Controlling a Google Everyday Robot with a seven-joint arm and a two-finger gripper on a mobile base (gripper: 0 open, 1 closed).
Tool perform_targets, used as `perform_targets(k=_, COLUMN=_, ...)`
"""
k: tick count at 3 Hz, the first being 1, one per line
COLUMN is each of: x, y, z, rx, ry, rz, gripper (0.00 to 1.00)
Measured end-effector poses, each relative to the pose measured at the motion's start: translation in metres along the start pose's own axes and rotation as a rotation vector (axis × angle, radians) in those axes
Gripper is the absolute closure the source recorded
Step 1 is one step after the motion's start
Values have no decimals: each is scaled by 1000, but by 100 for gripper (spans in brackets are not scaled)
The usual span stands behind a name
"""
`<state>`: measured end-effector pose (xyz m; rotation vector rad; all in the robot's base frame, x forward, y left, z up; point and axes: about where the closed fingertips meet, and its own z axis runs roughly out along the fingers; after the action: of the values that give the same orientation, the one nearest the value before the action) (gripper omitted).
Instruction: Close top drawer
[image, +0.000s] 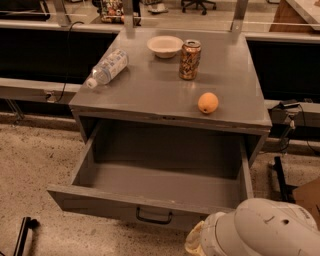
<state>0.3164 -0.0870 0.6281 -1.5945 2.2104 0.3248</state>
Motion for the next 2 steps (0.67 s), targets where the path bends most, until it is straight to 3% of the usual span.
perform_targets(k=1, x=7, y=-7, z=25, rx=38, ry=-4, rz=15, gripper=100)
perform_targets(k=2, x=-1, y=-39, z=33, rx=121, ry=-14, rz=7, gripper=100)
